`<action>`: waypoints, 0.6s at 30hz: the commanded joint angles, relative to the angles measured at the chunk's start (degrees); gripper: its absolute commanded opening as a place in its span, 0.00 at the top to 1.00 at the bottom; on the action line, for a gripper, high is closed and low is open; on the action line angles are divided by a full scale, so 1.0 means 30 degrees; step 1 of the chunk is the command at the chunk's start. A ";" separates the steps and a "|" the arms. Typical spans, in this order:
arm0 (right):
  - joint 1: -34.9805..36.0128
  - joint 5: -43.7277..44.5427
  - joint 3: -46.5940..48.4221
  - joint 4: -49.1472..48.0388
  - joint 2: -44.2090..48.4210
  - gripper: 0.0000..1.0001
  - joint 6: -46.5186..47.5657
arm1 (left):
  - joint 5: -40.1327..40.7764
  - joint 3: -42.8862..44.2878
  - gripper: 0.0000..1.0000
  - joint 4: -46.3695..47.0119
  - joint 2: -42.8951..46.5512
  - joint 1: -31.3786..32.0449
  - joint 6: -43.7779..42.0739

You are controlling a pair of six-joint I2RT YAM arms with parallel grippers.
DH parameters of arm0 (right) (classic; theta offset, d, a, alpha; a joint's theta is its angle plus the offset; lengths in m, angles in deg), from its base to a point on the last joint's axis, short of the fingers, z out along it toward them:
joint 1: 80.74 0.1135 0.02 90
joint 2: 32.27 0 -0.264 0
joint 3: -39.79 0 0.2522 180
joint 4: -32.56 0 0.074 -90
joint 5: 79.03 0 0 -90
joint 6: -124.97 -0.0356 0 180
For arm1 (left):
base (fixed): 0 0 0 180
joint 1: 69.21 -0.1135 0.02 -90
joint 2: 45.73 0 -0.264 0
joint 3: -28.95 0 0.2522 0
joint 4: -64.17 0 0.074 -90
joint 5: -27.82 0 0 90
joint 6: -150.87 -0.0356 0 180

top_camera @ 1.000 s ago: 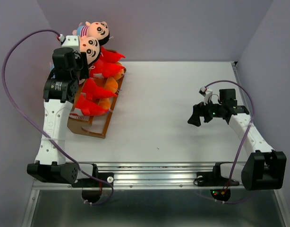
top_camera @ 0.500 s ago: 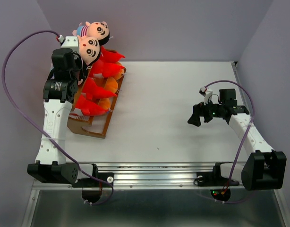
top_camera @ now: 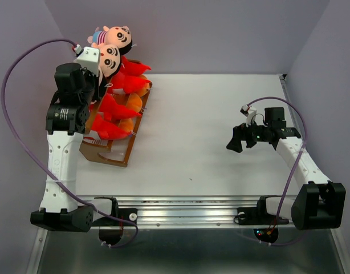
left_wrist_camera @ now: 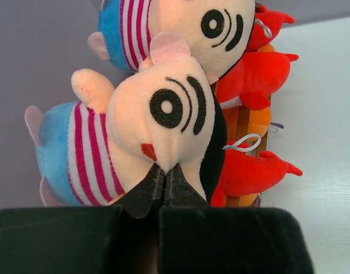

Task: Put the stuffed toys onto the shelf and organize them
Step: Place the stuffed toy onto shelf

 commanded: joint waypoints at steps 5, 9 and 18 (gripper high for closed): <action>-0.0105 -0.0206 -0.0229 -0.0632 -0.0031 0.00 0.0315 | -0.2913 -0.0153 1.00 0.0512 0.0854 -0.0070 -0.3207; -0.0105 -0.0295 -0.0258 -0.0632 -0.0118 0.00 0.0315 | -0.3734 -0.0680 1.00 0.0395 0.0972 -0.0070 -0.4320; -0.0105 -0.0236 -0.0259 -0.0632 -0.0148 0.00 0.0315 | -0.4088 -0.0388 0.89 0.0248 0.0268 -0.0070 -0.5756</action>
